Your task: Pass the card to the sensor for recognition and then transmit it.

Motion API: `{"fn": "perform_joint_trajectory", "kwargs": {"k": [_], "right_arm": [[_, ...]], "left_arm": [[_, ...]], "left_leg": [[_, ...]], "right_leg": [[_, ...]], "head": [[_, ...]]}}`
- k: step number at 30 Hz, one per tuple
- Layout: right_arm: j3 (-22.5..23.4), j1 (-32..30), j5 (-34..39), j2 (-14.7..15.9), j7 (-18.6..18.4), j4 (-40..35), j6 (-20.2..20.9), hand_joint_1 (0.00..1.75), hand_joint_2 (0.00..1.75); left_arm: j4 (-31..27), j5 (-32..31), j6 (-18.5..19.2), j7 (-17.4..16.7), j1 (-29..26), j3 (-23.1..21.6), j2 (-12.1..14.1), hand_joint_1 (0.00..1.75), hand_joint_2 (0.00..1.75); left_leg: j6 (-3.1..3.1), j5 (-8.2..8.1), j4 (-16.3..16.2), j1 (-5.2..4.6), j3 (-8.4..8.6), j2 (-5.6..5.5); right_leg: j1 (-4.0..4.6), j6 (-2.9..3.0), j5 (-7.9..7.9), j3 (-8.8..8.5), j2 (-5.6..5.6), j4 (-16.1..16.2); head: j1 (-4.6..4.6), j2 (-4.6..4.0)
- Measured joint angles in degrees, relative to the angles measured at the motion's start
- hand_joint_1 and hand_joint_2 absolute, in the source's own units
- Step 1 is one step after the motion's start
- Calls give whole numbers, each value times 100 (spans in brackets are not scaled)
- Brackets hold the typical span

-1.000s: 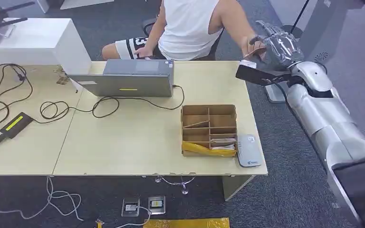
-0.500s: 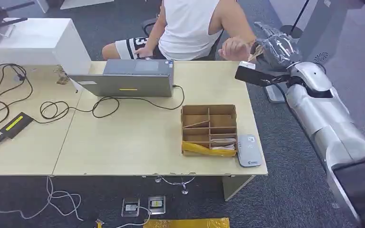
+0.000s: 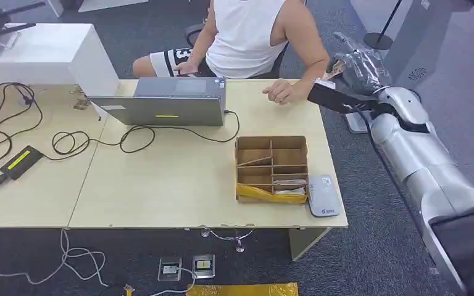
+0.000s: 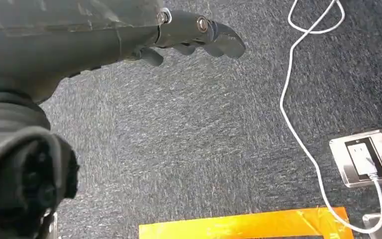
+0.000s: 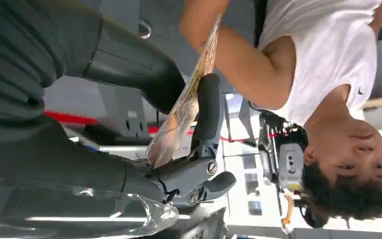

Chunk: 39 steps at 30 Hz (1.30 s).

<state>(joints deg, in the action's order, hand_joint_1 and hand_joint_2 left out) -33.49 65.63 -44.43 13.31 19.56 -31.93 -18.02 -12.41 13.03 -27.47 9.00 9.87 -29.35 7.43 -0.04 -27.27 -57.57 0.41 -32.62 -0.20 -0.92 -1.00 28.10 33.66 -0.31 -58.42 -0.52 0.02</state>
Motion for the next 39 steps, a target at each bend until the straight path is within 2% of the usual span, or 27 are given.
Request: {"fn": "perform_joint_trajectory", "kwargs": {"k": [5, 9, 12, 16, 23, 25, 26, 28, 39], "right_arm": [[472, -374, 1638, 112, 105, -371, 597, 175, 175], [894, -822, 2158, 288, -113, -946, 757, 175, 175], [1126, -1266, 2279, 499, -271, -1384, 945, 175, 175], [1397, -1775, 2200, 763, -476, -1923, 1231, 175, 175], [1440, -1855, 2165, 809, -502, -2015, 1279, 175, 175], [1535, -2049, 2016, 899, -568, -2254, 1426, 175, 175], [1613, -2289, 1743, 982, -693, -2540, 1671, 175, 175], [1626, -2724, 1341, 1049, -822, -2964, 2020, 175, 175], [1570, -3216, 593, 1148, -997, -3390, 2650, 175, 175]], "left_arm": [[-19, 92, -79, 140, 42, 0, -17, 0, 0], [-138, 92, -214, 57, 169, -17, -17, 0, 0], [-212, 92, -315, 55, 202, -15, -2, 0, 0], [-371, 13, -544, 39, 207, -22, 11, 0, 0], [-395, 11, -571, 39, 199, -24, 9, 0, 0], [-466, 4, -630, 39, 169, -26, -4, 0, 0], [-595, -52, -700, 39, 168, -26, -55, 0, 0], [-1003, -262, -713, -328, 262, -28, -50, 0, 0], [-1187, -487, -531, -400, 459, -4, 66, 0, 0]], "left_leg": [[0, 0, -2, 0, 0, -1], [0, -1, -2, 0, 6, 0], [-1, -2, -3, 0, 5, 2], [1, -5, -2, -1, 3, 1], [1, -5, -2, -1, 2, 2], [-4, -9, -2, -1, 1, 7], [-5, -9, -2, 0, 6, 12], [-5, -8, -1, 0, 5, 12], [-5, -9, 0, 1, 1, 11]], "right_leg": [[0, 0, 0, 1, -4, 3], [0, -1, 0, -1, 0, 4], [0, -1, -1, -1, 2, 4], [-1, -1, 0, -2, 1, 5], [-2, -1, 0, -2, 1, 5], [-2, -1, 0, 0, 2, 5], [-1, -1, 0, 1, 7, 6], [0, -1, -1, 0, 6, 4], [0, 0, 0, 1, 5, 4]], "head": [[0, 0], [2, 0], [-2, 0], [0, 0], [0, 0], [-2, 0], [0, 0], [2, 0], [2, 0]]}}
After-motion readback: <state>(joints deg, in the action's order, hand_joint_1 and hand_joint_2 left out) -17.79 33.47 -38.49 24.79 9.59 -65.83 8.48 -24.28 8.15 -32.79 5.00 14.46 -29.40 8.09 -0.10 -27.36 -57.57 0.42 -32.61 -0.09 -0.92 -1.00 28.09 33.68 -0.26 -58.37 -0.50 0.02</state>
